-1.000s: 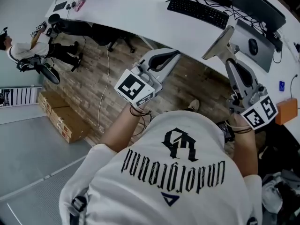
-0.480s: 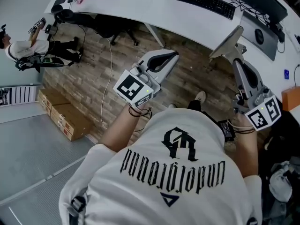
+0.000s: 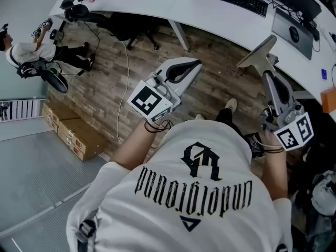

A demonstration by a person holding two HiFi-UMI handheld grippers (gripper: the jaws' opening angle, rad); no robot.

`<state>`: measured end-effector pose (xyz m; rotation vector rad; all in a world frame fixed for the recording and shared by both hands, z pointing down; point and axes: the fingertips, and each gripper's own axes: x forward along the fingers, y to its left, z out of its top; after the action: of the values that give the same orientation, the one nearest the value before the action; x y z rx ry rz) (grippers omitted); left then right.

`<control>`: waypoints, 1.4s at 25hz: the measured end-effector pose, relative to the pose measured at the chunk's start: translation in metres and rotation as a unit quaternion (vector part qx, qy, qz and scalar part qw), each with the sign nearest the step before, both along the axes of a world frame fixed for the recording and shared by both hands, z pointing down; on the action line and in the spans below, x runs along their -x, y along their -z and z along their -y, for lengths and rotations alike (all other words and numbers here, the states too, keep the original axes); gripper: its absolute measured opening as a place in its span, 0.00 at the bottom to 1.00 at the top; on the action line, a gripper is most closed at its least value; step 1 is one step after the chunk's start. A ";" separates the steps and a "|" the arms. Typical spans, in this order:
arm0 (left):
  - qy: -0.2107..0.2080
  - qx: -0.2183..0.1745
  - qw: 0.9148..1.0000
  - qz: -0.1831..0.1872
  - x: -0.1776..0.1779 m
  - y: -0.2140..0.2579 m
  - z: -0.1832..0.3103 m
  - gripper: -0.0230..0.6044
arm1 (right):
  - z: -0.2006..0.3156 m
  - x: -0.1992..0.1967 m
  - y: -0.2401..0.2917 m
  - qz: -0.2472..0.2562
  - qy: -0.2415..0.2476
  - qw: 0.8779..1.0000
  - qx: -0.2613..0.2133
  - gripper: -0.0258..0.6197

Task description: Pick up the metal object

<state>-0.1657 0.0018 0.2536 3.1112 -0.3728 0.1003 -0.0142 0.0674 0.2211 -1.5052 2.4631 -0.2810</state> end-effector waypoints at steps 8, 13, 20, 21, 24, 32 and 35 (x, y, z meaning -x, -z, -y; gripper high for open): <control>-0.021 0.000 1.000 -0.003 0.039 0.008 -0.030 0.06 | -0.036 0.042 0.007 -0.005 -0.016 1.000 -0.008 0.07; -0.030 -0.003 0.999 -0.011 0.045 0.016 -0.042 0.06 | -0.050 0.050 0.008 -0.014 -0.018 1.000 -0.007 0.07; -0.033 -0.004 0.999 -0.026 0.043 0.024 -0.057 0.06 | -0.069 0.051 0.005 -0.026 -0.016 1.000 0.000 0.07; -0.034 -0.003 0.999 -0.027 0.042 0.025 -0.058 0.06 | -0.071 0.051 0.005 -0.026 -0.017 1.000 0.000 0.07; -0.037 -0.001 0.999 -0.027 0.040 0.025 -0.064 0.06 | -0.075 0.051 0.006 -0.026 -0.016 1.000 -0.002 0.07; -0.042 0.009 0.999 -0.027 0.032 0.022 -0.073 0.06 | -0.083 0.048 0.004 -0.020 -0.019 1.000 -0.004 0.07; -0.044 0.008 0.999 -0.029 0.031 0.023 -0.072 0.06 | -0.082 0.049 0.002 -0.017 -0.018 1.000 -0.003 0.07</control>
<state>-0.1967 0.0740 0.2308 3.1073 -0.2325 0.0137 -0.0637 0.1493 0.2193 -1.5634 2.4579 -0.2422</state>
